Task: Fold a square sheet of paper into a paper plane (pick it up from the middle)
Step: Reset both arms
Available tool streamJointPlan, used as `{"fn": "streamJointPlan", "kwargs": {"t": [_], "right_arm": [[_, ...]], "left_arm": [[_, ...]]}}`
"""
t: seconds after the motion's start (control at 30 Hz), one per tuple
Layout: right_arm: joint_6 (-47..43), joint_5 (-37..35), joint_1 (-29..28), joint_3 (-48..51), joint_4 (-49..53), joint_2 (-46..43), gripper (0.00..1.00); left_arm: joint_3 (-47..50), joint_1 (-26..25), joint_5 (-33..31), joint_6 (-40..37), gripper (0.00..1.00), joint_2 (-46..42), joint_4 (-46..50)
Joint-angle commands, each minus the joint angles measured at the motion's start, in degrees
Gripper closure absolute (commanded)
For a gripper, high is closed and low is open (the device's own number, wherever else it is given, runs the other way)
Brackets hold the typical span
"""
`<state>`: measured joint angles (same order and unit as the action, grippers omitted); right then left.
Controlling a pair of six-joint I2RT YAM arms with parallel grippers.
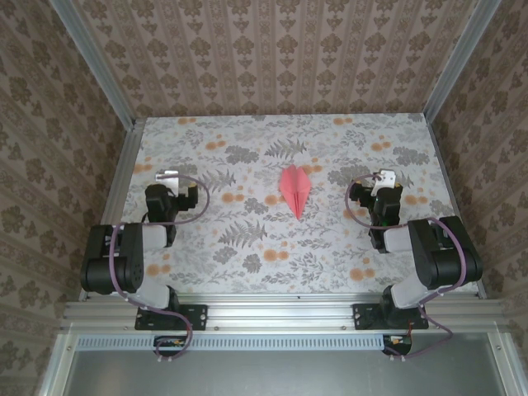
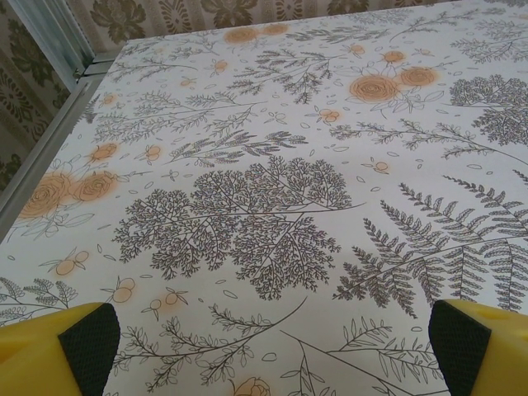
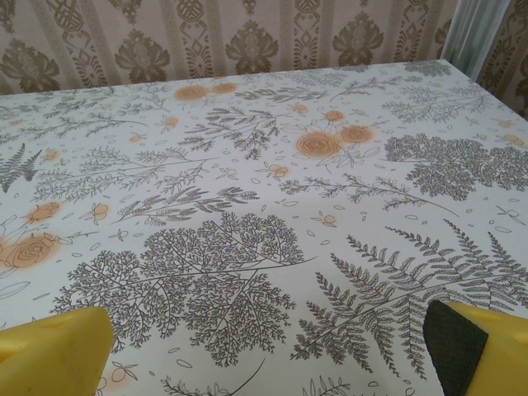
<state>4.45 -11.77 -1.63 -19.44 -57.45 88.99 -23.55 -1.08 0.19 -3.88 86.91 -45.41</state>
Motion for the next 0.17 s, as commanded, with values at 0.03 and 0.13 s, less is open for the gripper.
{"fn": "streamJointPlan", "kwargs": {"t": [0.03, 0.13], "right_arm": [[-0.1, -1.2, -0.1, -1.1, 0.5, 0.0, 0.0], [-0.1, -1.2, -0.1, -1.1, 0.5, 0.0, 0.0]], "left_arm": [[-0.9, 0.1, -0.2, 0.8, 0.0, 0.5, 0.3], [-0.9, 0.1, -0.2, 0.8, 0.0, 0.5, 0.3]]}}
